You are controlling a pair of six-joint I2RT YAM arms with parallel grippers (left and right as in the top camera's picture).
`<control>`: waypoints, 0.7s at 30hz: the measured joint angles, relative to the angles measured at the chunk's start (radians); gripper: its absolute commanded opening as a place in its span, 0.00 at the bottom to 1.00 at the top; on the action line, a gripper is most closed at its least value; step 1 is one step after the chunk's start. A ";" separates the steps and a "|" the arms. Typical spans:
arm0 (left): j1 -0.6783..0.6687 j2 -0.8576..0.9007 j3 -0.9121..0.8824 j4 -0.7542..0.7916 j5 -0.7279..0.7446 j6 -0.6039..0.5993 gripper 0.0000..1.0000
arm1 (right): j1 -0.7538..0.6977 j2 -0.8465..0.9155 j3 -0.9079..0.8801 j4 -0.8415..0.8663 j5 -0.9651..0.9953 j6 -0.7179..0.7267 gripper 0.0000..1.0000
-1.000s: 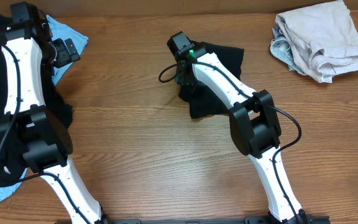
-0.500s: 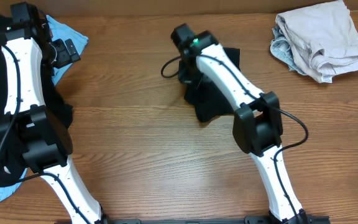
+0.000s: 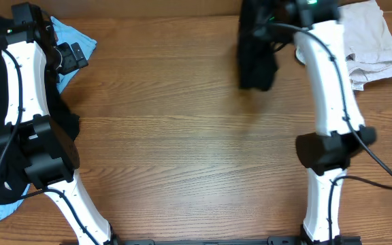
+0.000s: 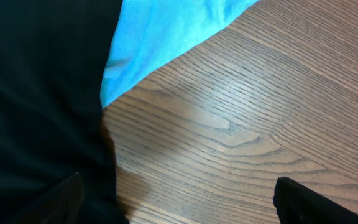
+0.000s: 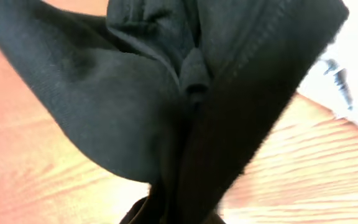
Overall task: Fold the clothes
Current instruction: 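Carry the bundle with the right gripper to the top-right clothes stack, then lower the bundle onto the beige stack and open the right gripper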
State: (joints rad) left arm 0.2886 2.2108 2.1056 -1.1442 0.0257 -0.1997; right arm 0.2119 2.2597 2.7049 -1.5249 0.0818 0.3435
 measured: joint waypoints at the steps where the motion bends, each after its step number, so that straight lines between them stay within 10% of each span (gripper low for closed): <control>1: 0.000 0.000 0.000 0.000 0.000 0.000 1.00 | -0.014 -0.012 0.003 0.005 0.000 -0.004 0.04; 12: 0.000 0.000 0.000 -0.007 0.000 -0.001 1.00 | -0.249 -0.105 0.007 0.148 0.086 -0.204 0.04; 21: 0.000 0.000 0.000 -0.007 0.000 -0.008 1.00 | -0.400 -0.106 -0.041 0.434 0.157 -0.655 0.04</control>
State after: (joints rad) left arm 0.2886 2.2108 2.1056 -1.1515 0.0257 -0.2077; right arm -0.1883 2.1532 2.6640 -1.0912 0.2386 -0.3115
